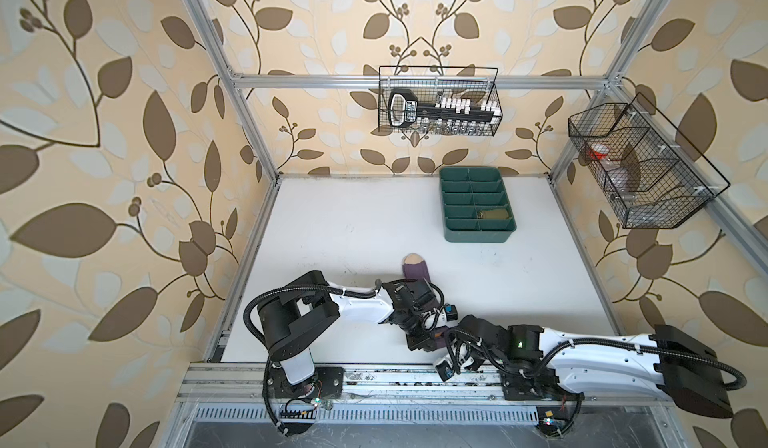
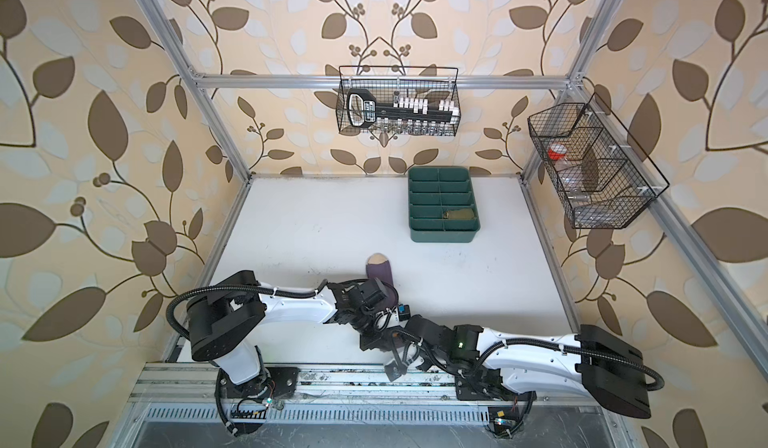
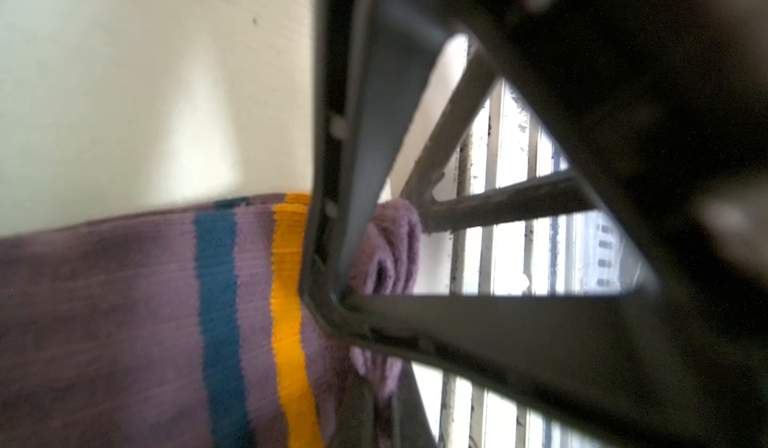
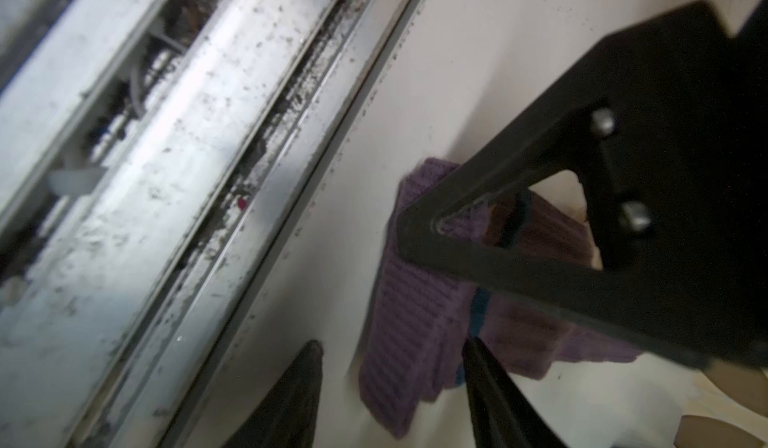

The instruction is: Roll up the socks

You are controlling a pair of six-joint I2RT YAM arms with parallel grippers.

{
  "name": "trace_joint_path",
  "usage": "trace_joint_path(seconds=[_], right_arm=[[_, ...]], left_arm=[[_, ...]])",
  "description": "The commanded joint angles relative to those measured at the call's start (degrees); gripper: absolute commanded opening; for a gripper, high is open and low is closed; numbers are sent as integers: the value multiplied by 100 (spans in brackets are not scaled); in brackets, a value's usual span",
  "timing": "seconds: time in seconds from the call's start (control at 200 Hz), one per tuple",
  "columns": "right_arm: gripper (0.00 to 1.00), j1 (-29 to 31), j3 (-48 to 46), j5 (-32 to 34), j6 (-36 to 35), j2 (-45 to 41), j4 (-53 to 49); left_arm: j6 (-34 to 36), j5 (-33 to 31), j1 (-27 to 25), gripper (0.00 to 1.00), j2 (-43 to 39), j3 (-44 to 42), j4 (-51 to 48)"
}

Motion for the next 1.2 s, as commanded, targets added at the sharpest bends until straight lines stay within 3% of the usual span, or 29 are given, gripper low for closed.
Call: trace_joint_path(seconds=[0.0, 0.13, 0.335, 0.43, 0.595, 0.65, 0.745, 0.825, 0.91, 0.99, 1.085, 1.195], right_arm=[[57, 8, 134, 159, 372, 194, 486], [55, -35, 109, 634, 692, 330, 901], [45, -227, 186, 766, 703, 765, 1129], [35, -271, 281, 792, 627, 1062, 1151], [6, -240, 310, 760, 579, 1209, 1053], [0, -222, 339, 714, 508, 1170, 894], [0, -199, 355, 488, 398, 1046, 534], [0, -219, 419, 21, 357, 926, 23], [0, -288, 489, -379, 407, 851, -358], [0, -409, 552, -641, 494, 834, -510], [0, -506, 584, -807, 589, 868, -512], [0, -624, 682, -975, 632, 988, -592]], left_arm=[[240, 236, -133, 0, 41, -77, -576], [270, 306, -116, 0, 97, -47, -652], [313, 324, -111, 0, 27, -33, -724], [307, 348, -114, 0, -48, -77, -677], [319, 390, -116, 0, -44, -26, -680], [326, 346, -116, 0, -84, -16, -680], [300, 140, -107, 0, -198, -25, -618], [234, -151, -72, 17, -366, -50, -553], [177, -535, 1, 45, -687, -88, -440], [281, -885, 116, 63, -1178, -129, -331], [430, -1224, 311, 73, -1888, -156, -184], [757, -1828, 470, 77, -2594, -136, -341]])
